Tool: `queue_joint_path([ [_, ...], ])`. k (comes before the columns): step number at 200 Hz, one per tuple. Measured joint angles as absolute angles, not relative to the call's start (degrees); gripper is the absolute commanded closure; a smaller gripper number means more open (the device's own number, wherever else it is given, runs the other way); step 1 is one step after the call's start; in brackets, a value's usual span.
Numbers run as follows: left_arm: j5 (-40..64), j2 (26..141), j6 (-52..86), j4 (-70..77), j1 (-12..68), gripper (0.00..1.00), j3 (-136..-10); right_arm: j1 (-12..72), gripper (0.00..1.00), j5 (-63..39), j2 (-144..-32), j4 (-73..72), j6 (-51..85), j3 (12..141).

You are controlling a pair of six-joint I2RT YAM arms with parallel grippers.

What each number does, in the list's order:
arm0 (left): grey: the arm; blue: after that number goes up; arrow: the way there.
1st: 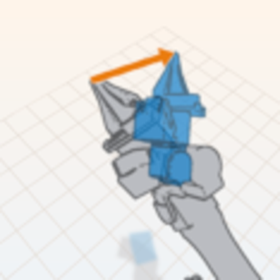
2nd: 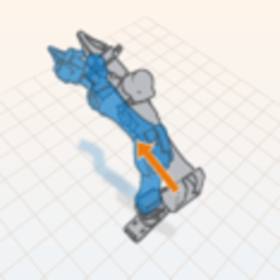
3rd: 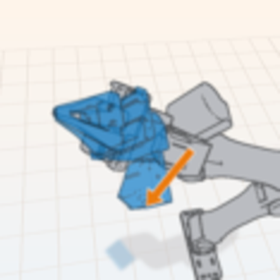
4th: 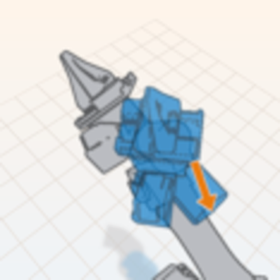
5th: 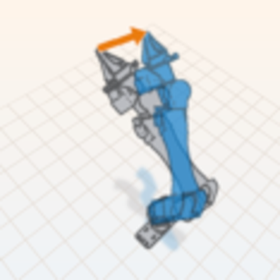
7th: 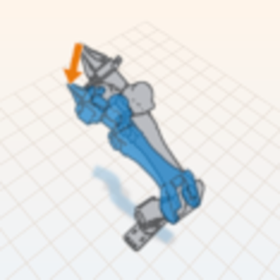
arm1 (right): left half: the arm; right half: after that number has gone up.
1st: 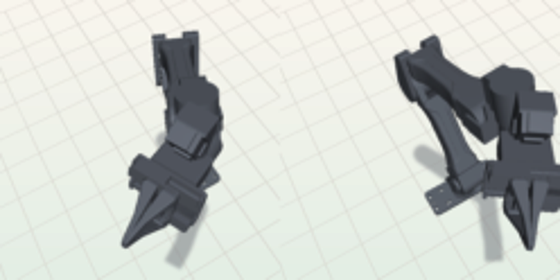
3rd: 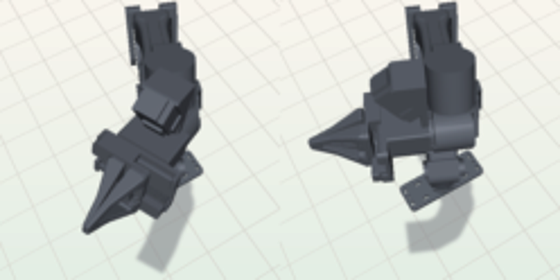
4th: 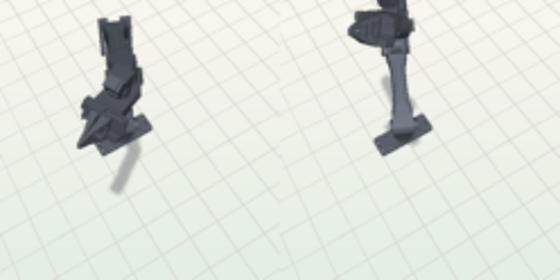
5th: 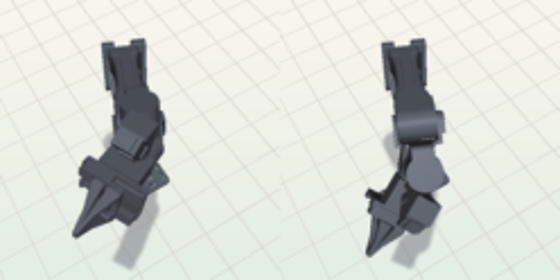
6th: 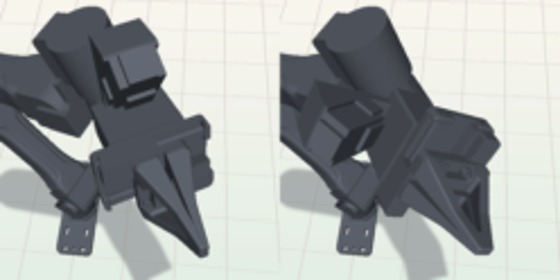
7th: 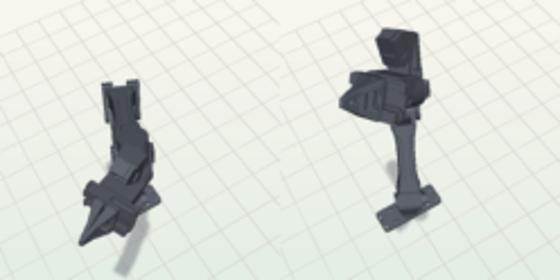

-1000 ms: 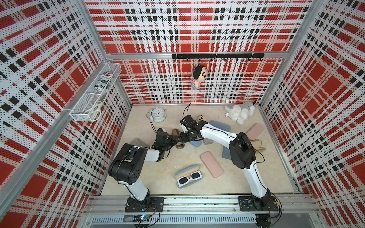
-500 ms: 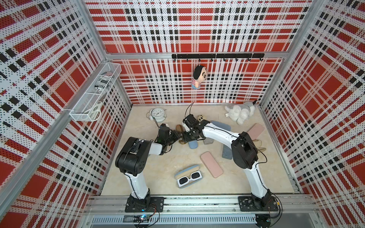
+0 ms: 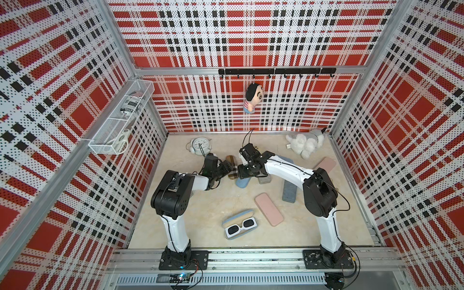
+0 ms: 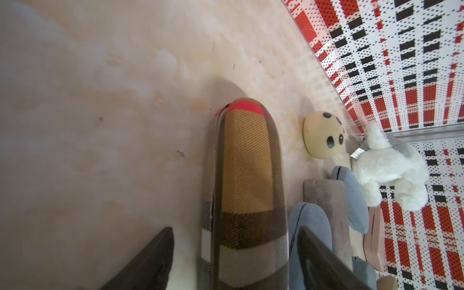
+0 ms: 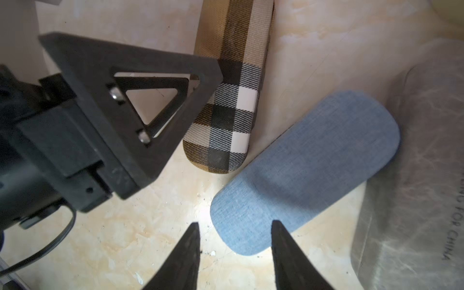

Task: Close the glasses case
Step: Move the glasses case to the center of the board, then pick up the glasses case at the center of the board.

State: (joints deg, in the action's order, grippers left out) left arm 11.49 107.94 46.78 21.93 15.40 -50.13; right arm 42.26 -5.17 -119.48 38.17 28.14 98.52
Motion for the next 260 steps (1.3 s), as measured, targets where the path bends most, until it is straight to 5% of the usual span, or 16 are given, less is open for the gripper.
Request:
queue_joint_path([
  [94,3.6,83.6,46.2,7.8,16.6,0.09,-41.2,45.9,0.38,-2.2,-97.8,41.4,27.6,76.4],
  [143,0.0,66.0,48.6,2.0,19.4,0.02,-34.4,53.3,0.17,-0.1,-90.7,44.4,21.4,71.9],
  [158,-1.5,60.3,49.6,0.2,20.7,0.02,-32.4,54.3,0.00,0.0,-89.2,44.4,19.1,70.2],
  [260,-13.7,33.5,59.4,-11.6,33.2,0.02,-21.5,59.9,0.00,4.7,-90.2,47.8,5.9,72.2],
])
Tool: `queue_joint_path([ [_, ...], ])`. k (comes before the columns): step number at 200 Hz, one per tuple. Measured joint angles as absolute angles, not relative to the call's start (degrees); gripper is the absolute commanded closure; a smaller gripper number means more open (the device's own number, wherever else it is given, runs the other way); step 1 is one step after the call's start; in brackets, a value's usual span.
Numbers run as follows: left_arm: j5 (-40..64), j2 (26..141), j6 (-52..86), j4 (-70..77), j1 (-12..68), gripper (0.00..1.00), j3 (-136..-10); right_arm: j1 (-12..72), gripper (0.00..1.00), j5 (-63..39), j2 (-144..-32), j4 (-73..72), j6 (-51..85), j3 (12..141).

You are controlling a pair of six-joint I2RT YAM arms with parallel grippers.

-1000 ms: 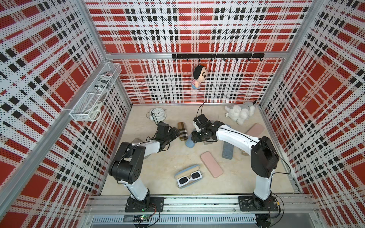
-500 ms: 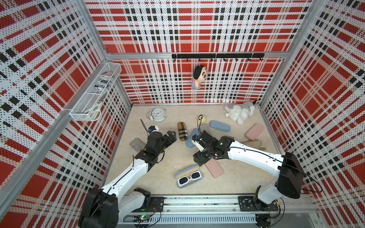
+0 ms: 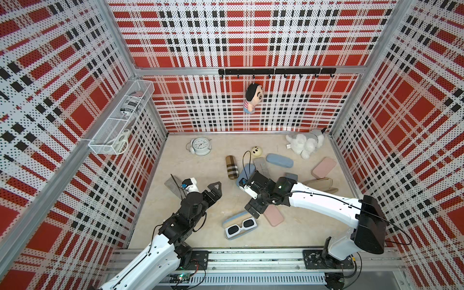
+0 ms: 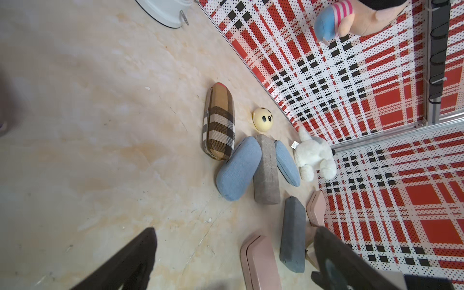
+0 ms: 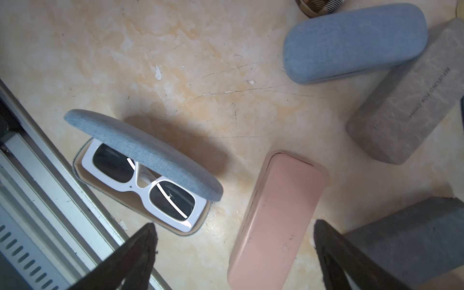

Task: Close the glasses case
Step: Pick up the glasses case at the center of the board.

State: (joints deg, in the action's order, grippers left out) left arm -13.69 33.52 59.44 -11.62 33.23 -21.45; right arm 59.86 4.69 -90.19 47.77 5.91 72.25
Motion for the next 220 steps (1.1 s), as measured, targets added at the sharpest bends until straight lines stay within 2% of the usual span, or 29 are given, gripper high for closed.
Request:
queue_joint_path([
  [36,-15.5,31.2,60.6,-14.0,33.6,0.02,-21.1,63.5,0.05,3.4,-94.3,48.7,1.9,73.6],
  [94,-16.6,28.7,62.1,-15.8,33.9,0.02,-19.0,63.7,0.08,0.6,-99.4,50.0,-2.3,76.2],
  [141,-17.3,26.5,63.5,-17.2,34.0,0.02,-17.8,63.7,0.15,-1.3,-103.4,49.6,-3.9,78.1],
  [208,-22.0,19.4,67.8,-23.7,34.2,0.02,-17.7,63.7,0.38,-2.9,-106.7,48.6,-5.1,79.0],
  [220,-22.8,18.4,68.2,-24.7,34.2,0.02,-17.7,63.7,0.46,-3.0,-106.8,48.1,-5.0,79.1],
])
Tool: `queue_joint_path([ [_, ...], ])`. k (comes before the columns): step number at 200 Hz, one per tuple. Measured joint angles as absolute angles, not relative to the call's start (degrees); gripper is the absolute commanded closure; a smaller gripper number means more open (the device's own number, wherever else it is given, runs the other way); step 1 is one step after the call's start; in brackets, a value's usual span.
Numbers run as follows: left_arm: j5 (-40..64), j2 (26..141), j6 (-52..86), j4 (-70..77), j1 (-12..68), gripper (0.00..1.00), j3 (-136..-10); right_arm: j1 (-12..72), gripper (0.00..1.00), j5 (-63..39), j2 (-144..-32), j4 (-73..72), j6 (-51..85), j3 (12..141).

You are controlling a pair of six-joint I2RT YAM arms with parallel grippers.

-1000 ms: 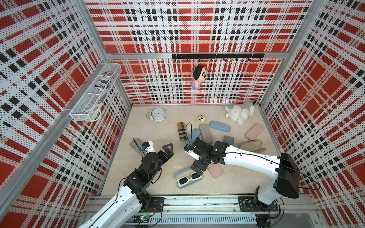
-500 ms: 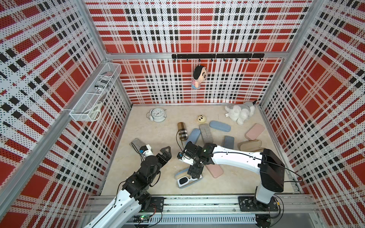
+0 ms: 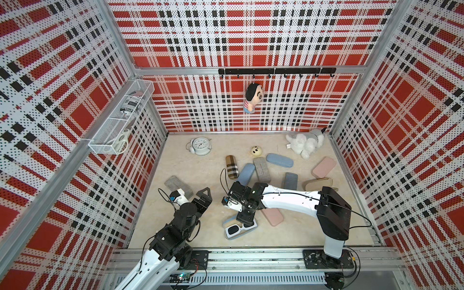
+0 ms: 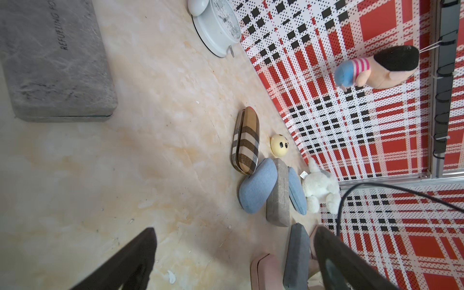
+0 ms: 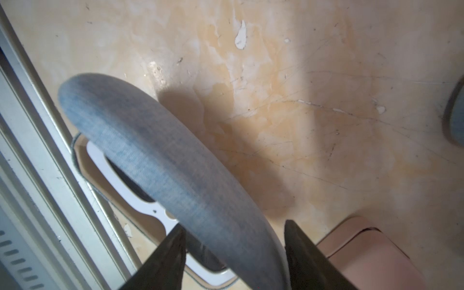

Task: Close the glasses case
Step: Pick up the glasses case at the center of the board.

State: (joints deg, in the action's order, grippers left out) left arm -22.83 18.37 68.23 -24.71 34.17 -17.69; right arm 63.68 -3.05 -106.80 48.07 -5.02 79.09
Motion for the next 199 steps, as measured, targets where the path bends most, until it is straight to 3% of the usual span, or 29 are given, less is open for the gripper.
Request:
queue_joint_path([
  [31,-24.1,17.9,69.2,-26.5,34.2,0.02,-17.5,63.7,0.65,-3.2,-107.5,47.5,-5.2,79.1],
  [66,-24.4,18.0,69.3,-27.0,34.2,0.02,-16.8,63.7,0.76,-3.2,-107.8,46.9,-5.0,79.1],
  [199,-24.4,17.6,69.4,-27.4,34.2,0.02,-15.8,63.7,0.93,1.9,-107.8,46.1,-3.1,79.1],
])
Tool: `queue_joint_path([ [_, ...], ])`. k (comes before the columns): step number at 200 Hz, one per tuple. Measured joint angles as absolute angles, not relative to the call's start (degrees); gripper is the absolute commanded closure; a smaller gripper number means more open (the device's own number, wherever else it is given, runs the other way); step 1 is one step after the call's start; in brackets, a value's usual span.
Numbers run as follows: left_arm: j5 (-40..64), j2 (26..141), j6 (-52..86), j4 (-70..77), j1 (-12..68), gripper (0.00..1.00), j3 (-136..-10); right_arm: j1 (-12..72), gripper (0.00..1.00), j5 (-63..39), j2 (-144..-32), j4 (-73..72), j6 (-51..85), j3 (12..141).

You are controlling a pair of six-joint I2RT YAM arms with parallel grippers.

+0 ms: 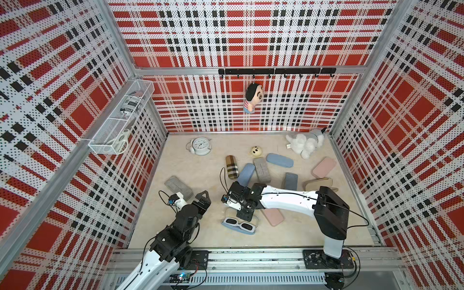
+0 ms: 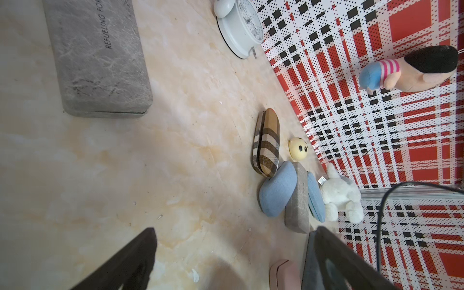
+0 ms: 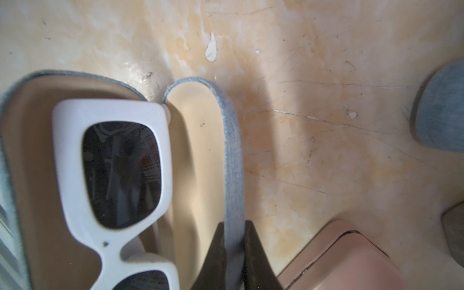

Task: Close the glasses case
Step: Pick up the glasses case at the center of the board, then place the glasses case at the center of the board.

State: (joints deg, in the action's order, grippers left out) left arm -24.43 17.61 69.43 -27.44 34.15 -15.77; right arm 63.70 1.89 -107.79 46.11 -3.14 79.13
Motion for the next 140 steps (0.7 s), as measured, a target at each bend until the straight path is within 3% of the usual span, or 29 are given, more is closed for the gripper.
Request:
queue_joint_path([
  [68,-24.2,19.2,69.4,-26.1,34.2,0.02,-14.3,62.9,0.92,9.0,-107.8,46.5,1.3,80.1],
  [140,-22.5,23.9,69.3,-20.7,34.1,0.02,-12.6,59.0,0.90,15.7,-112.3,47.8,15.2,89.0],
])
